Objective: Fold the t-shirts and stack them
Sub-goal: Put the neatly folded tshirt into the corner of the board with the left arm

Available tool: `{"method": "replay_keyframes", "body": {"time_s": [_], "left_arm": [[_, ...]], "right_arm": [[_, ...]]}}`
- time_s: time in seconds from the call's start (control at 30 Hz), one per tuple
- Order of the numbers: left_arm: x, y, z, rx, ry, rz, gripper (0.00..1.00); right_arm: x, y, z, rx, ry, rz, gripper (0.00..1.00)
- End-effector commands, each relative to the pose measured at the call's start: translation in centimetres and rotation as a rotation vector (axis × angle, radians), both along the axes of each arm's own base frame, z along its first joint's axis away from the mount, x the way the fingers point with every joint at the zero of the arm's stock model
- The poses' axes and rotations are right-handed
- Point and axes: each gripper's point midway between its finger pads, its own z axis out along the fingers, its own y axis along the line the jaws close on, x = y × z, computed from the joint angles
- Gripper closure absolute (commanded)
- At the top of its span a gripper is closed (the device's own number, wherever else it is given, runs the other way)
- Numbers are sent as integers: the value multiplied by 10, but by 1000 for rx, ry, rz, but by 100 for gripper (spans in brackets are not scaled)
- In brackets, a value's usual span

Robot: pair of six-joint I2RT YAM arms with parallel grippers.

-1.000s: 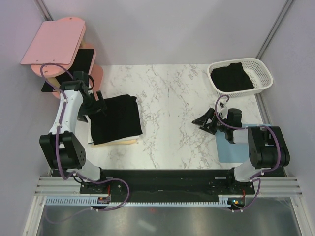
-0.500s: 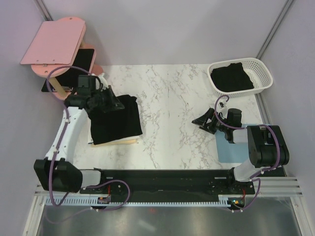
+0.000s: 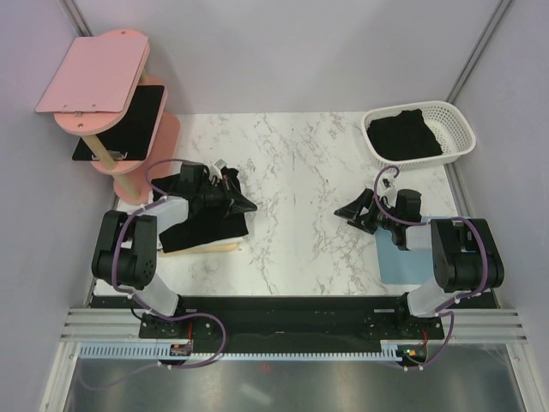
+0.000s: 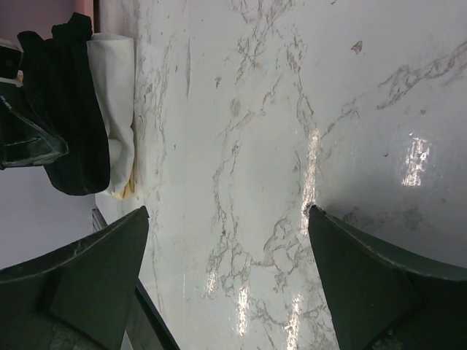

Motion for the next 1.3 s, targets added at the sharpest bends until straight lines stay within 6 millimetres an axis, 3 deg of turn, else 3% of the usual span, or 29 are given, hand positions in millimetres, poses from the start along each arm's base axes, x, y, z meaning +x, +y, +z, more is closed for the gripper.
{"method": "replay_keyframes", "body": {"time_s": [0.0,0.13,0.37,0.6,0.7,0.73,0.77,0.83,0.9,0.93,1.0,1.03,1.07,1.1,1.13,1.17,1.2,1.27], "left_arm": [[3,-13,2,-173,14,-31,98],[-2,-12,-22,-242,87,-28,98],[-6,-4,-41,-347,137,-6,98],[-5,-6,-11,-400,72,-43,98],[-5,-14,21,-404,-32,-103,98],[-5,-17,40,-395,-55,-118,98],[-6,-24,44,-357,-125,-149,98],[1,-28,56,-237,-90,-105,98],[4,-30,49,-32,-184,-125,98],[17,-24,49,139,-208,-75,98],[37,-15,63,257,-261,-6,98],[49,0,54,382,-262,69,98],[48,9,42,456,-209,77,98],[59,14,50,508,-223,102,98],[65,23,44,599,-229,126,98],[61,29,26,669,-169,106,98],[69,29,33,707,-186,117,98],[72,39,21,850,-171,135,98]], "right_arm": [[-1,-1,-8,-20,9,10,2],[-1,-1,-9,-19,12,11,2],[-2,-1,-12,-21,18,13,2],[-3,-1,-13,-20,22,12,2],[-2,-1,-12,-21,19,11,2],[-2,-2,-12,-23,18,10,2],[-2,-1,-12,-22,20,10,2],[-2,-2,-13,-23,22,10,2],[-2,-2,-13,-26,20,10,2],[-2,-2,-14,-28,21,12,2],[-2,-2,-14,-30,22,10,2],[-3,-2,-15,-29,25,11,2],[-1,-2,-13,-27,22,9,2],[-2,-2,-14,-26,25,10,2],[-2,-2,-13,-25,23,10,2],[-1,-2,-13,-27,20,9,2],[-1,-2,-13,-27,20,9,2],[-1,-2,-13,-28,22,10,2]]}}
